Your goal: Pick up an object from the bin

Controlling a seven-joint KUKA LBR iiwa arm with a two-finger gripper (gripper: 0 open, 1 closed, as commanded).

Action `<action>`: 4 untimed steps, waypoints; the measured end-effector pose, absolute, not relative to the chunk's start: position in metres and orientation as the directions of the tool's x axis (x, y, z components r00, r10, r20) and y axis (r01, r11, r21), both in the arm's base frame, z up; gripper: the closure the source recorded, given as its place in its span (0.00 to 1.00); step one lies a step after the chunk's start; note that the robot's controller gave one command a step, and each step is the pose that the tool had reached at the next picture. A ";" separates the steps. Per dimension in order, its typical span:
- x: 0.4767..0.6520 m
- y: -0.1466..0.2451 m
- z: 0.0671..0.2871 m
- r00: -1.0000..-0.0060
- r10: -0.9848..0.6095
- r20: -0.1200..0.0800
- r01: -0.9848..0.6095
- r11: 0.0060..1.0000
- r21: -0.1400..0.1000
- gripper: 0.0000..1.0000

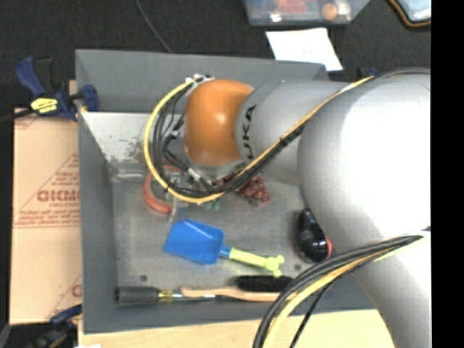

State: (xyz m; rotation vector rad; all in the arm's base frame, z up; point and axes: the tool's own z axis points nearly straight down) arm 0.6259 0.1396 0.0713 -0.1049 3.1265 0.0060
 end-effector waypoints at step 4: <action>0.517 0.046 0.072 -0.827 -0.562 -0.021 -0.562 0.827 -0.009 1.00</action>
Offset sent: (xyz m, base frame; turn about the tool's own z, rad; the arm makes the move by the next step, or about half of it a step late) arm -0.0505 -0.0542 -0.0013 -0.1076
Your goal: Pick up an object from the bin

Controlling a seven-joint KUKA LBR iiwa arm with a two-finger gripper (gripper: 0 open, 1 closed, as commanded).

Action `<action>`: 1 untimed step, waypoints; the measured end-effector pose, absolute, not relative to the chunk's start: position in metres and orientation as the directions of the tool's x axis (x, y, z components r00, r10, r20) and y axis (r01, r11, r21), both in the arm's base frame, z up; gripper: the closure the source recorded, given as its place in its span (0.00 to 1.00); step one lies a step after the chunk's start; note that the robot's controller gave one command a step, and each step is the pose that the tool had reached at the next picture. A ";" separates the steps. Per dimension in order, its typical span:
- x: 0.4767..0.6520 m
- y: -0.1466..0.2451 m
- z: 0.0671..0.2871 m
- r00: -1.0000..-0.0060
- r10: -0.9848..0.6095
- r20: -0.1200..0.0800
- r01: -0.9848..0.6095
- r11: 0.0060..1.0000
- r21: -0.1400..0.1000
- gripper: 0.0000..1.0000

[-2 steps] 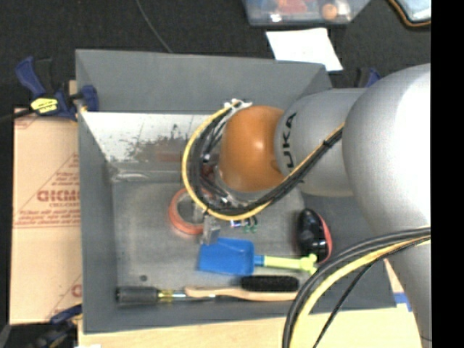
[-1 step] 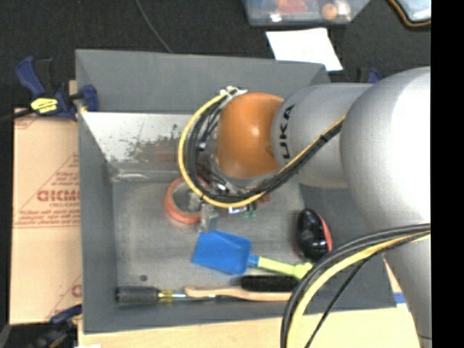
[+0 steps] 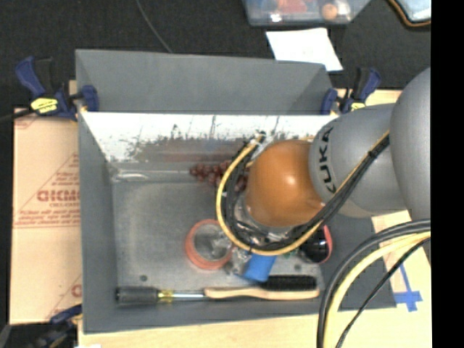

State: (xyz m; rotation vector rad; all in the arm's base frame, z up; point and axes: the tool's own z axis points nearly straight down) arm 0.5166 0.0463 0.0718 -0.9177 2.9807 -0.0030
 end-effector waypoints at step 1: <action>0.530 0.051 0.071 -0.802 -0.597 -0.007 -0.597 0.802 -0.004 1.00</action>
Offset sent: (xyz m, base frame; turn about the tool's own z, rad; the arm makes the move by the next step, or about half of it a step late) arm 0.0114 -0.0076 -0.0018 0.1091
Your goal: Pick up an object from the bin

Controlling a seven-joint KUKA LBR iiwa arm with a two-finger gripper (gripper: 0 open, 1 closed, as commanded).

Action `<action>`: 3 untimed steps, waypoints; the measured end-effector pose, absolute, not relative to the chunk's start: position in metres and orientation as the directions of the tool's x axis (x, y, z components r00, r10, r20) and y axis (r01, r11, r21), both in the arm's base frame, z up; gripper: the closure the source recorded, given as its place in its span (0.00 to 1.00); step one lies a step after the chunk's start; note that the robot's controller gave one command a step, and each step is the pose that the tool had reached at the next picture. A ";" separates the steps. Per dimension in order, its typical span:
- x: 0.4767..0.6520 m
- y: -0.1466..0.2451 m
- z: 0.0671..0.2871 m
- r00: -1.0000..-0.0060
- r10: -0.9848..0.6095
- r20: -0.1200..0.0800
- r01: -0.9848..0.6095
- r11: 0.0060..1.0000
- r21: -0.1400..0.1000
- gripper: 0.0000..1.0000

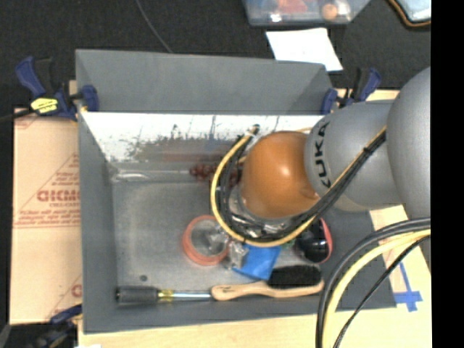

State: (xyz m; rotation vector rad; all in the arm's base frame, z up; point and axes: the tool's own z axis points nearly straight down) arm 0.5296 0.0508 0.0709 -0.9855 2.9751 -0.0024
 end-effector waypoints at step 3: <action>0.590 0.026 0.074 -0.804 -0.594 -0.027 -0.594 0.805 -0.008 1.00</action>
Offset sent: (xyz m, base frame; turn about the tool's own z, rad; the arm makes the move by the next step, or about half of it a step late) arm 0.0313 -0.0116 0.0062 -0.0739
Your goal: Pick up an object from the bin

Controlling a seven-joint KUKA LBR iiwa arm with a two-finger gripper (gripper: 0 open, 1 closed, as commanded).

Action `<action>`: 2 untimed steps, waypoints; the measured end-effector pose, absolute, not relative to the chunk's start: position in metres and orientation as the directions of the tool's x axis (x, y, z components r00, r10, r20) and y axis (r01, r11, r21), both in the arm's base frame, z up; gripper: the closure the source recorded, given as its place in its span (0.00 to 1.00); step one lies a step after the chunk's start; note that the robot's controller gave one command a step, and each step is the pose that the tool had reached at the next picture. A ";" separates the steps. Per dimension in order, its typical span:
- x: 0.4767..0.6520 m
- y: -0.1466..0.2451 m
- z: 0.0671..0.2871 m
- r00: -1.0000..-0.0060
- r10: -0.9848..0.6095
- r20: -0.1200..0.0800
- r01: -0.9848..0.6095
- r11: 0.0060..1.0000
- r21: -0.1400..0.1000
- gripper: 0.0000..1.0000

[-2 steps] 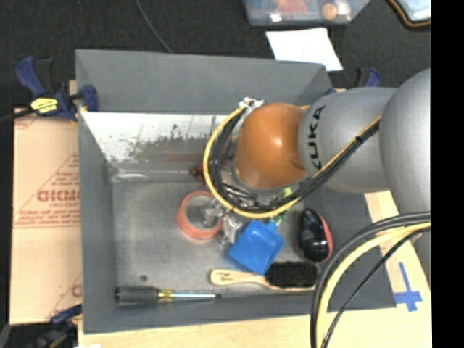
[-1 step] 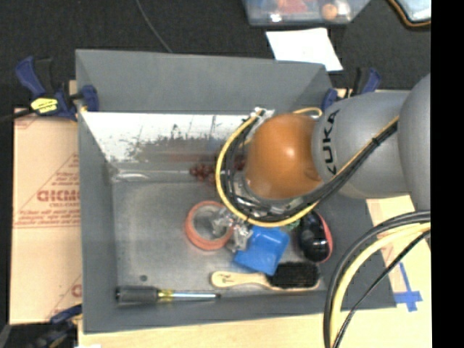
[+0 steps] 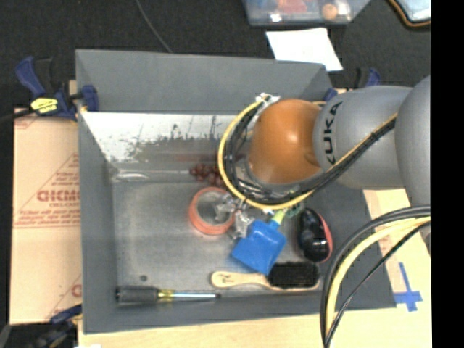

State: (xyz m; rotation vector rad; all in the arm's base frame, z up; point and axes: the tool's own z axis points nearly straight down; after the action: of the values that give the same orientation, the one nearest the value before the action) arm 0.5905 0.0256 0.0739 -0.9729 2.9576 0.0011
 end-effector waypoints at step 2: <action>0.614 -0.041 0.070 -0.767 -0.642 -0.018 -0.642 0.767 -0.003 1.00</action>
Offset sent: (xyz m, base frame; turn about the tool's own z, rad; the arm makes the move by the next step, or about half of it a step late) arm 0.0352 -0.0672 -0.0039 -0.0393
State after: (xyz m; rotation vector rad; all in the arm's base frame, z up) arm 0.6144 -0.0413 0.0703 -1.0662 2.9364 0.0051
